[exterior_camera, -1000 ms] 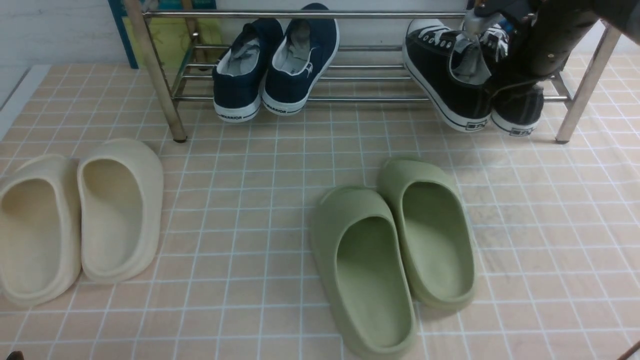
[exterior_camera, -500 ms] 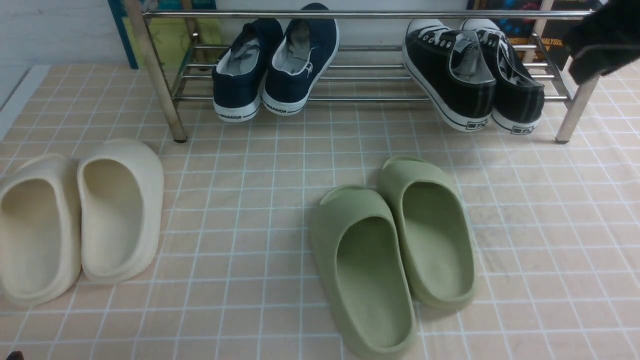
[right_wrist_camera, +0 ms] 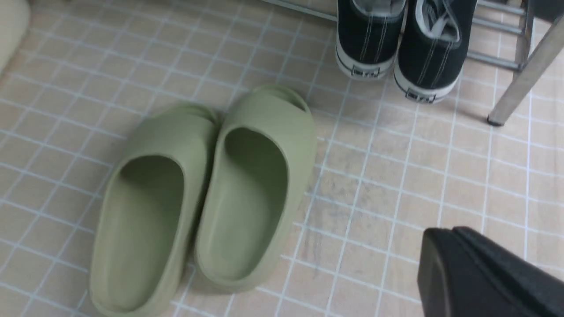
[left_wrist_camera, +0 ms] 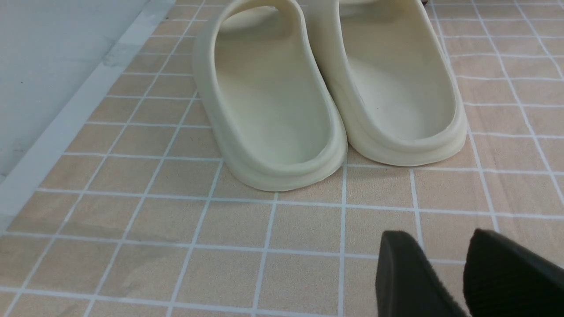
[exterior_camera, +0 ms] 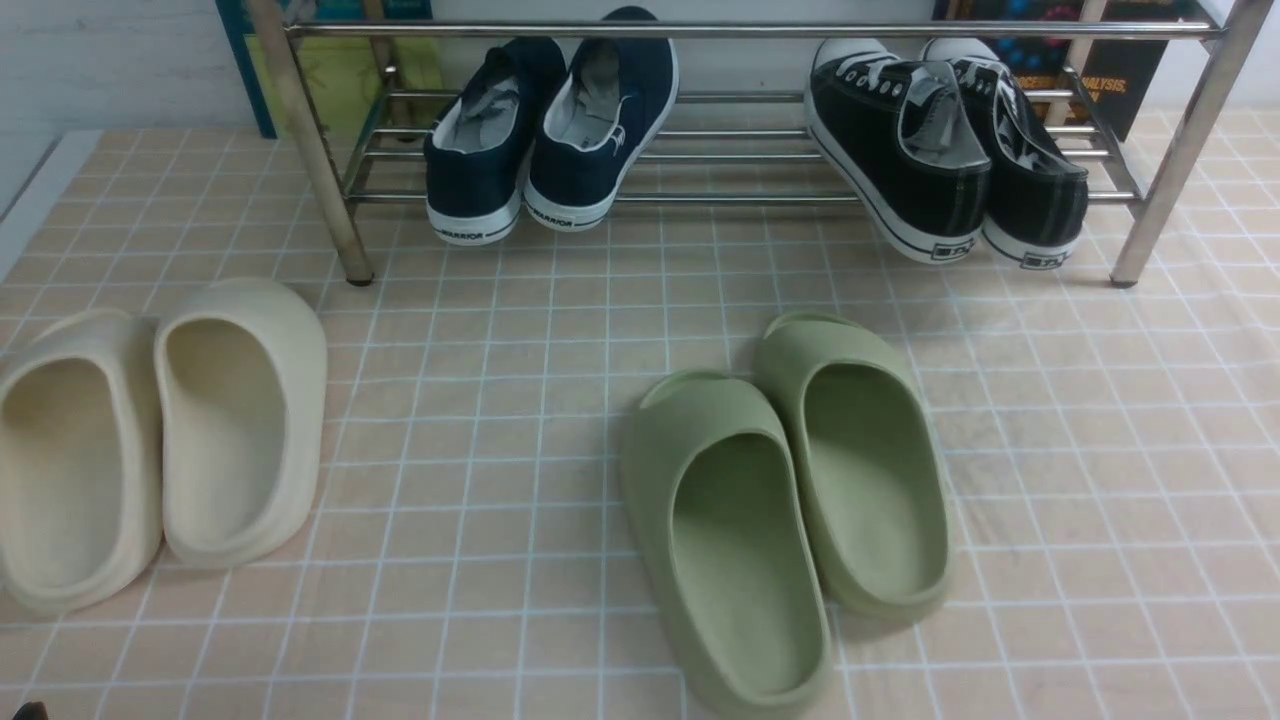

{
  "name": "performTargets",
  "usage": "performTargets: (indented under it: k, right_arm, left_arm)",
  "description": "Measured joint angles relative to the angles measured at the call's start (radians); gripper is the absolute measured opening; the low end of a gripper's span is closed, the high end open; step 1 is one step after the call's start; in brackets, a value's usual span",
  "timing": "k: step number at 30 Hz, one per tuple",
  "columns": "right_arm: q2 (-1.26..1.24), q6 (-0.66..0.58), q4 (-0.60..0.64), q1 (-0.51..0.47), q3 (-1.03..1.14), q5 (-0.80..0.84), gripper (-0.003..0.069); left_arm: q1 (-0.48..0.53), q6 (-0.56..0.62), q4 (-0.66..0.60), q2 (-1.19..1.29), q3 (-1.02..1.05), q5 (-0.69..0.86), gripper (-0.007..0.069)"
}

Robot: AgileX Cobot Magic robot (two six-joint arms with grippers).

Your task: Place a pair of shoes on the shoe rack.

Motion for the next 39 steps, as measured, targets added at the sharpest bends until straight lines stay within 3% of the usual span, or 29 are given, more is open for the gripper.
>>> performTargets:
  k: [20,26,30,32,39]
  right_arm:
    - [-0.168,-0.003,0.101,0.000,0.065,-0.030,-0.0018]
    - [-0.246,-0.017,0.130,0.000,0.273,-0.239,-0.0018]
    - [-0.370,-0.018,0.061,-0.010,0.485,-0.430,-0.0018]
    - [-0.485,0.039,-0.031,-0.055,0.660,-0.544,-0.0018]
    - [-0.702,0.247,-0.267,-0.175,0.924,-0.637,-0.0018]
  left_arm:
    - [0.000,0.000,0.000,0.000,0.000,0.000,0.0238]
    - [0.000,0.000,0.000,0.000,0.000,0.000,0.0238]
    - [0.000,0.000,0.000,0.000,0.000,0.000,0.0238]
    - [0.000,0.000,0.000,0.000,0.000,0.000,0.0238]
    - [0.000,0.000,0.000,0.000,0.000,0.000,0.0238]
